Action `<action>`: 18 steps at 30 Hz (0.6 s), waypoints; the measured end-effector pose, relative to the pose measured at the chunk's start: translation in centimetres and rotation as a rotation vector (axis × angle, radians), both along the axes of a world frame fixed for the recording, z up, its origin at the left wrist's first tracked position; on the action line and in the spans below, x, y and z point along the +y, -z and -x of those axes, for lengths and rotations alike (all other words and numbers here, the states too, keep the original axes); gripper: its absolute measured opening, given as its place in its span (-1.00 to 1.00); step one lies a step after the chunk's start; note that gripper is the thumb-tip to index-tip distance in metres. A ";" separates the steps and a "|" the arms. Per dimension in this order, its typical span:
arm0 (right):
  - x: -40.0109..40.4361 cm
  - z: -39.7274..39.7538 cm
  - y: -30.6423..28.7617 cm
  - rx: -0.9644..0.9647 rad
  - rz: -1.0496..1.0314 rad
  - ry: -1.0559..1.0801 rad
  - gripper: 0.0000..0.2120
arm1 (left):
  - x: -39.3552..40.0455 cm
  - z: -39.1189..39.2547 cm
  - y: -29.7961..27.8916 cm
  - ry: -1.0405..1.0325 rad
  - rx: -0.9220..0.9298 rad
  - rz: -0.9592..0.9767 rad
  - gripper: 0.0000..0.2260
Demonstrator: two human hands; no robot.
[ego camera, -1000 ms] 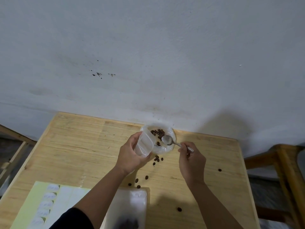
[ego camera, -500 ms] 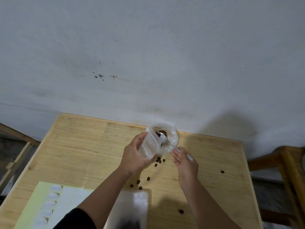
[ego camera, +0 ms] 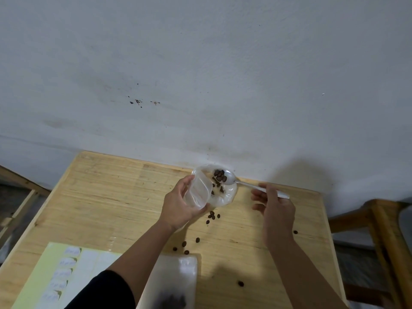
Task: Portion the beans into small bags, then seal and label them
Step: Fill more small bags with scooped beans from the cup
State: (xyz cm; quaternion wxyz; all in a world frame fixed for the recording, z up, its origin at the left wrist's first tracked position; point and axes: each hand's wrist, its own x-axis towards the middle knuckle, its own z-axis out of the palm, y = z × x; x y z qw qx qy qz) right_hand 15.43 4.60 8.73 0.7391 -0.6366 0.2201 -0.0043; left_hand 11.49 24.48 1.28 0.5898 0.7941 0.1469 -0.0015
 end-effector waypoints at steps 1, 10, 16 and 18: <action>0.1 0.1 -0.5 -0.017 0.007 -0.030 -0.79 | 0.0 0.0 0.0 0.002 0.001 -0.003 -0.06; 1.7 1.7 -0.8 -0.346 0.442 -0.365 -0.82 | 0.0 0.0 -0.6 0.031 -0.047 -0.032 -0.09; 2.2 2.3 -0.4 -0.567 0.592 -0.546 -0.76 | -0.2 0.2 -0.9 0.021 -0.095 -0.019 -0.20; 2.1 2.3 -0.1 -0.567 0.555 -0.515 -0.78 | -0.1 0.3 -0.9 0.018 -0.094 -0.034 -0.20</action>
